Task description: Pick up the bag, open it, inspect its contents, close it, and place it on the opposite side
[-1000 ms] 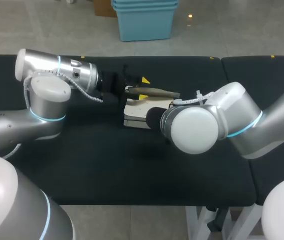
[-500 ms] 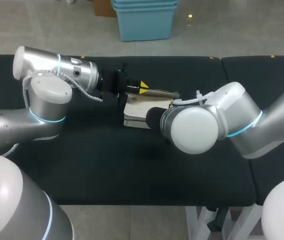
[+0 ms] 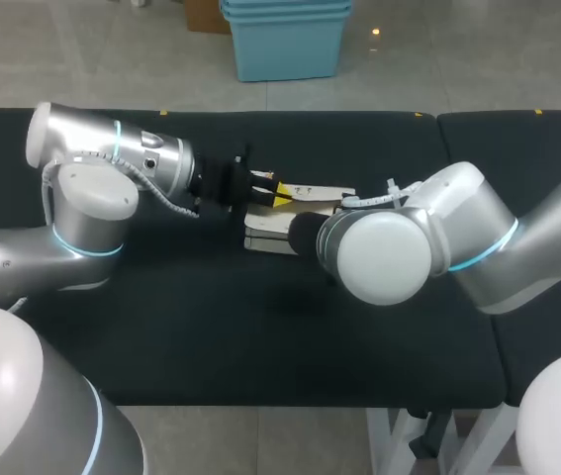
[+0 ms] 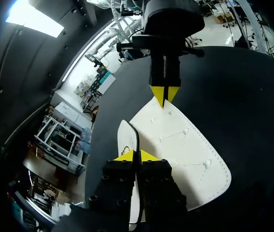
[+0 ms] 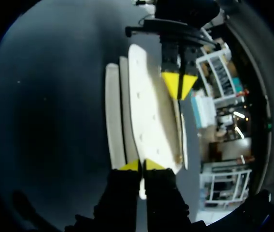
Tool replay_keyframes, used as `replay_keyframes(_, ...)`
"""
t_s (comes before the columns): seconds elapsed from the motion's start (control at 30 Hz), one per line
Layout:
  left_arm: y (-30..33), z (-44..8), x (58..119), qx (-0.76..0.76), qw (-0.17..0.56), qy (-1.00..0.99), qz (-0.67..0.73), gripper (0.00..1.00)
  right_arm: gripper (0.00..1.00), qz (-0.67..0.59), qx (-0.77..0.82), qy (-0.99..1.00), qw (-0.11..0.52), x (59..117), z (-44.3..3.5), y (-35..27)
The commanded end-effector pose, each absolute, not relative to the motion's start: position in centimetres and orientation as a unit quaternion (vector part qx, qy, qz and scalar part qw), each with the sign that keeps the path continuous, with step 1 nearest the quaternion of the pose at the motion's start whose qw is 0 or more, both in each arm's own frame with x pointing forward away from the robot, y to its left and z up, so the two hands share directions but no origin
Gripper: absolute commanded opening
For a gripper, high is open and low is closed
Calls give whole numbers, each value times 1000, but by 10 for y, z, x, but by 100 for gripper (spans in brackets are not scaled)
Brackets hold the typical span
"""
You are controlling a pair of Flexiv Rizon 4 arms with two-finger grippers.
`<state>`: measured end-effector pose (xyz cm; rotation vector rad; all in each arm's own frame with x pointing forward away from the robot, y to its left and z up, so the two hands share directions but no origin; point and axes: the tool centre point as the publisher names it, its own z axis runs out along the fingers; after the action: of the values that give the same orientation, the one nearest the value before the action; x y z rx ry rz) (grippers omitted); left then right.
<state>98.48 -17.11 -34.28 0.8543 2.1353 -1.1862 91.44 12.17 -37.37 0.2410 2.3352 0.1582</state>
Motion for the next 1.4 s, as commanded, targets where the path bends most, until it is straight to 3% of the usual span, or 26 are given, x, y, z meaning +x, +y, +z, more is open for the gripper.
replay_keyframes(0.03, -171, -354, 979, 317, 279, 792, -442, 0, 0, 66, 94, 915, 388, 914, -378, 121)
replay_keyframes(1.0, -170, -363, 983, 318, 287, 781, -453, 0, 0, 66, 94, 915, 388, 914, -378, 121)
replay_keyframes(1.03, -167, -359, 982, 313, 289, 779, -459, 27, 0, 66, 94, 915, 388, 914, -378, 121)
replay_keyframes(1.07, -165, -356, 981, 313, 292, 778, -460, 45, 0, 66, 94, 915, 388, 914, -378, 121)
replay_keyframes(1.1, -164, -354, 981, 310, 295, 777, -461, 53, 0, 66, 94, 915, 388, 914, -378, 121)
replay_keyframes(1.13, -162, -351, 980, 309, 296, 775, -464, 65, 0, 66, 94, 915, 388, 914, -378, 121)
replay_keyframes(1.17, -160, -346, 979, 304, 299, 773, -470, 85, 0, 66, 94, 915, 388, 914, -378, 121)
replay_keyframes(1.2, -158, -342, 978, 301, 300, 771, -473, 93, 0, 66, 94, 915, 388, 914, -378, 121)
replay_keyframes(1.27, -155, -333, 974, 298, 297, 765, -487, 97, 0, 66, 94, 915, 388, 914, -378, 121)
replay_keyframes(1.37, -151, -318, 970, 285, 296, 759, -505, 100, 27, 62, 97, 916, 384, 913, -375, 121)
replay_keyframes(1.4, -150, -314, 969, 281, 297, 758, -508, 100, 41, 60, 99, 917, 381, 912, -373, 121)
